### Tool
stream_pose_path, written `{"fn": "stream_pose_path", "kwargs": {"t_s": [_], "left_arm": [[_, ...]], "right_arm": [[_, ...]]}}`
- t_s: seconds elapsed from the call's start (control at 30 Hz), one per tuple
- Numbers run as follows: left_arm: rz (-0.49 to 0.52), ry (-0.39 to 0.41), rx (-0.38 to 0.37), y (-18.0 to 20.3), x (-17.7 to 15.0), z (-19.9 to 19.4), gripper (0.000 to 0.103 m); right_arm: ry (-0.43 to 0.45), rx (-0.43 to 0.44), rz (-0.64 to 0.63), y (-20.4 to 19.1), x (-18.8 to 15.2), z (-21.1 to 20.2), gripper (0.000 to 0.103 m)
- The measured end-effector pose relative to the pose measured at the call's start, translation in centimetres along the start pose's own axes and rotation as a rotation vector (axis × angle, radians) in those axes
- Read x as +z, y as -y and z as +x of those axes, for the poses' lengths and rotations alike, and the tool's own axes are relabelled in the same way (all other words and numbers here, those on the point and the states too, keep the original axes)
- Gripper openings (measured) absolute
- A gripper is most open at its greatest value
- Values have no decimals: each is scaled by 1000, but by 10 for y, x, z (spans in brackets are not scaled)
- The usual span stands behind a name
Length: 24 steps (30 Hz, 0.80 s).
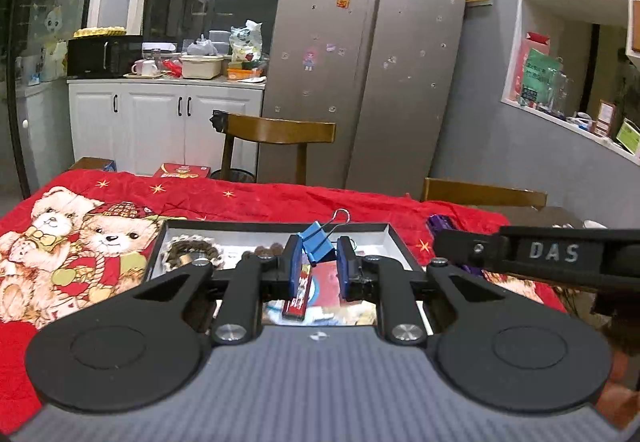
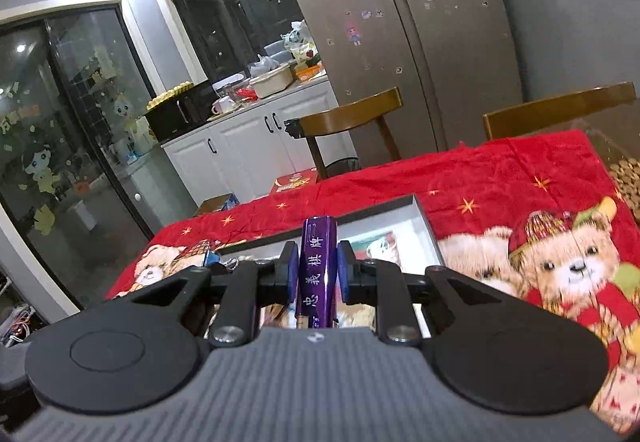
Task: Organize objects
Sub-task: 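Carry the blue clip with left tool while right tool carries purple tube into box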
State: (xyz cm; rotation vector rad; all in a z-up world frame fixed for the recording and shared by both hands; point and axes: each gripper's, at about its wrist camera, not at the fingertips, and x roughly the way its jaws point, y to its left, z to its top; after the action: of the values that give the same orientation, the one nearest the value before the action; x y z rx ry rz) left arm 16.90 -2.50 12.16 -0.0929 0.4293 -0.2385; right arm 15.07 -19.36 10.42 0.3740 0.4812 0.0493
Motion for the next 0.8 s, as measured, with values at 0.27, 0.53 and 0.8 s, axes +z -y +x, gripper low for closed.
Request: {"fn": "stream_pose_path", "kwargs": {"t_s": [0.27, 0.53, 0.8], "left_arm": [[-32, -42, 9, 1, 8, 56, 22], [-74, -108, -17, -8, 8, 121, 22], [-62, -201, -18, -8, -11, 158, 22]], "right_arm": [[-35, -2, -25, 9, 14, 41, 23], [-91, 4, 34, 35, 19, 95, 23], [-171, -29, 97, 59, 5, 138, 23]]}}
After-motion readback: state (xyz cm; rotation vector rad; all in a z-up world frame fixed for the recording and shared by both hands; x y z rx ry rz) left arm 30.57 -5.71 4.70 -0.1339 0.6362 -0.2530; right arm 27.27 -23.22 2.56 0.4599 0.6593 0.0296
